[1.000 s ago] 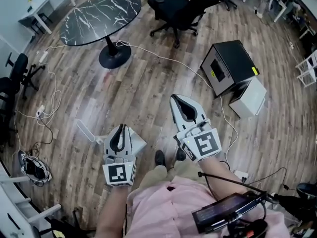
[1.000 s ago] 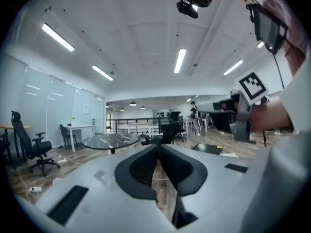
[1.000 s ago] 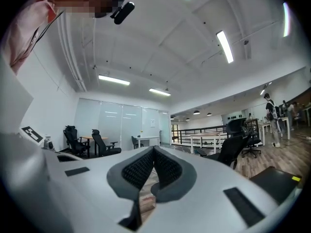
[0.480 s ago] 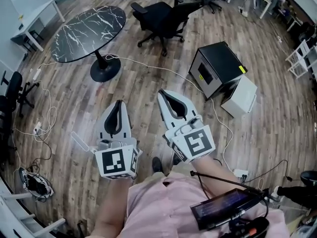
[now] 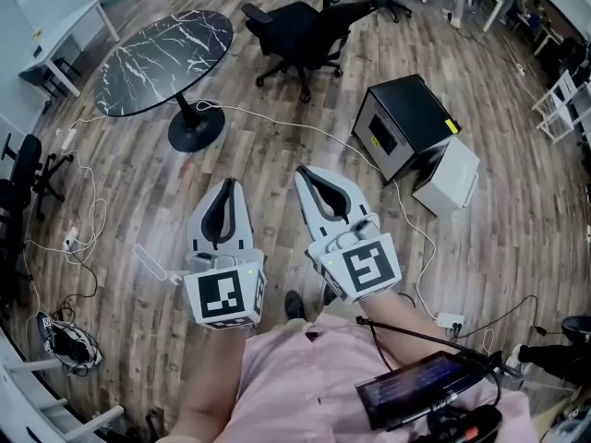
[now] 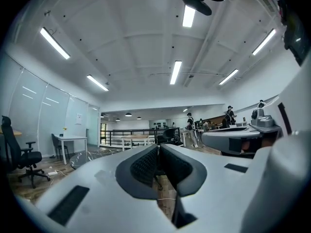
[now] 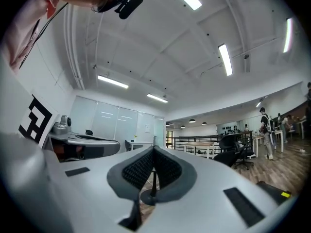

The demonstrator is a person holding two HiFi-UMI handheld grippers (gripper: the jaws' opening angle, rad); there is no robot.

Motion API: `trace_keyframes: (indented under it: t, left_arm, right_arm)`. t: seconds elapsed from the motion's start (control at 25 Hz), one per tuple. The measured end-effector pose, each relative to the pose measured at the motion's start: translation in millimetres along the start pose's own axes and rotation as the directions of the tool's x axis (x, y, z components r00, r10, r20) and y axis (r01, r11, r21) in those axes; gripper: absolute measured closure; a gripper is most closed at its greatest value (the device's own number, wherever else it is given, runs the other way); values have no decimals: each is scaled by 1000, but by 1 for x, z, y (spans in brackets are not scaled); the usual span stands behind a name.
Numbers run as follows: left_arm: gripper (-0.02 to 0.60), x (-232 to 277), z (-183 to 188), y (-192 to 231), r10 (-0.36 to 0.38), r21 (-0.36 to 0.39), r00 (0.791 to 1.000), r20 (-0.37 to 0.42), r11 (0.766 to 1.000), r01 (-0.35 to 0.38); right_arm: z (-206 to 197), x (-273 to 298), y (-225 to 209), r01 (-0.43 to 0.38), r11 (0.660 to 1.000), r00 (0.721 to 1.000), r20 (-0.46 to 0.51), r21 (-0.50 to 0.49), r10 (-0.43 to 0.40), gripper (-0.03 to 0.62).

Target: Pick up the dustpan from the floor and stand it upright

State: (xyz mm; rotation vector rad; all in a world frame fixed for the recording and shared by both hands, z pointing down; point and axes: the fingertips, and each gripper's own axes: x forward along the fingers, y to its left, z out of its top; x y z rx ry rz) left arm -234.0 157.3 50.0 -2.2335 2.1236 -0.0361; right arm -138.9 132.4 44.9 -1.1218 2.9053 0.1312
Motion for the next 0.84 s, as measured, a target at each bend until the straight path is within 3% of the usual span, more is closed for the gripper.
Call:
trace_keyframes:
  t: [0.84]
  left_arm:
    - [558, 4, -2, -2, -6, 17, 1000, -1, 1000, 6]
  right_arm:
    - [4, 4, 2, -1, 1000, 1000, 24, 6, 1, 592]
